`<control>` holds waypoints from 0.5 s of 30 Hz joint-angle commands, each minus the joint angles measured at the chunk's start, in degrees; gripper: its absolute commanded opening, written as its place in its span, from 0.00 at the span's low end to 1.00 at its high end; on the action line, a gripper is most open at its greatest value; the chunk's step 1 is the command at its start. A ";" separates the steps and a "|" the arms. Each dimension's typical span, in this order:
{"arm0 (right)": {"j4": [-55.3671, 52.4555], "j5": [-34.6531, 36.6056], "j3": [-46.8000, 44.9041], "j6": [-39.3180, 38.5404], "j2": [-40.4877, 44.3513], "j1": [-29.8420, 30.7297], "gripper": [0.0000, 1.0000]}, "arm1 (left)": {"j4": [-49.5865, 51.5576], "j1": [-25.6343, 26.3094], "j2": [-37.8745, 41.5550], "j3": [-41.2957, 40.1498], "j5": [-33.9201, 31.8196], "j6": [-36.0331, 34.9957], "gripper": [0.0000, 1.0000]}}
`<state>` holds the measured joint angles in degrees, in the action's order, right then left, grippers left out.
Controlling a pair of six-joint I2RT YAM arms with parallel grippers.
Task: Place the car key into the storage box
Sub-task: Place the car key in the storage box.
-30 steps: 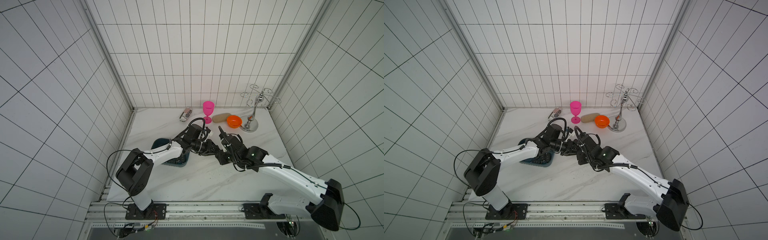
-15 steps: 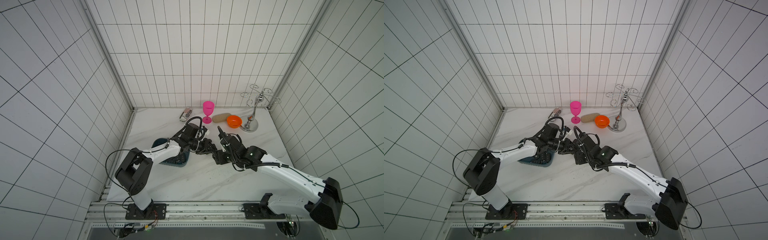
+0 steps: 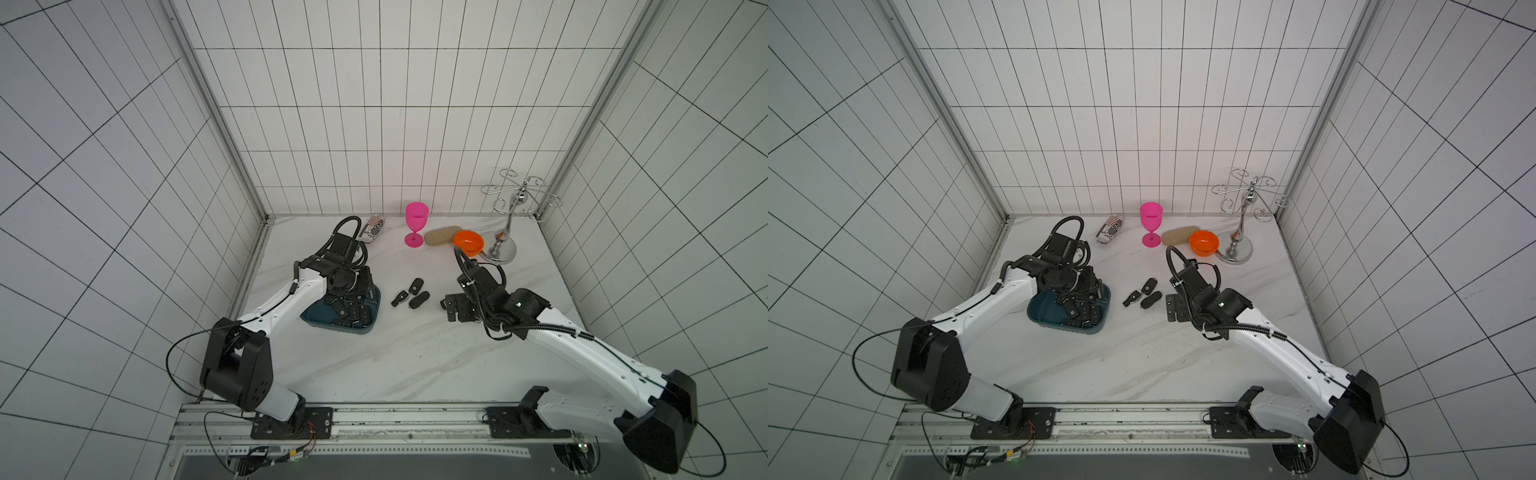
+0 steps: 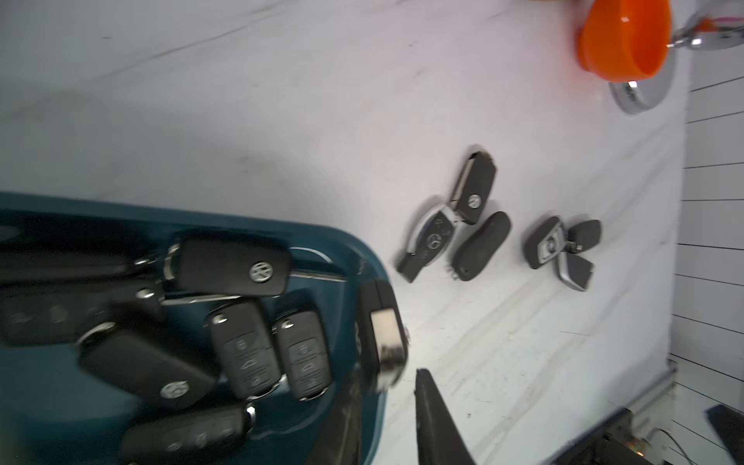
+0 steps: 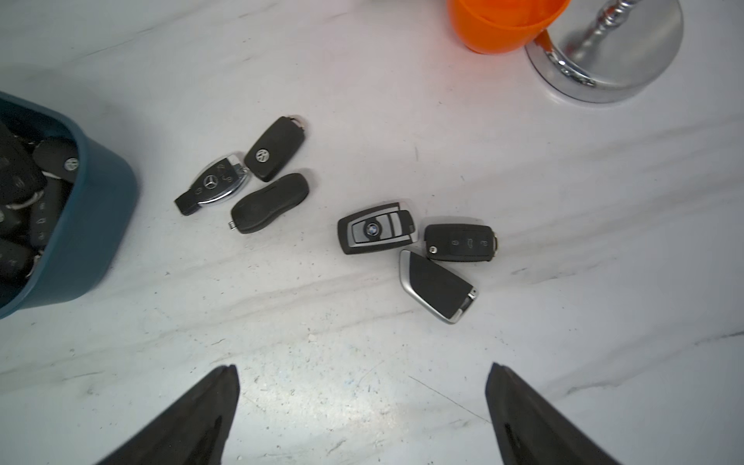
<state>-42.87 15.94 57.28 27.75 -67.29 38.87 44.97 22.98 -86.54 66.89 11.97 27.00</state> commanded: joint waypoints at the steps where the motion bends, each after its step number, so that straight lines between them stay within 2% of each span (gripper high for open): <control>1: -2.45 0.74 1.35 -1.24 -0.95 -3.55 1.00 | 6.61 -0.52 0.71 -1.91 -13.72 -2.45 0.22; 10: -2.55 1.46 0.54 -3.35 -1.37 -9.07 1.00 | 6.18 -1.19 -1.11 -2.90 -12.10 -1.04 0.21; 15: -2.81 -2.03 1.55 -2.99 -7.52 -13.57 0.99 | 5.65 -1.21 -1.73 -3.79 -10.12 -1.34 0.26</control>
<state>-43.94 15.49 57.39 24.97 -70.94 27.59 50.87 21.85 -87.53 63.79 1.43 26.06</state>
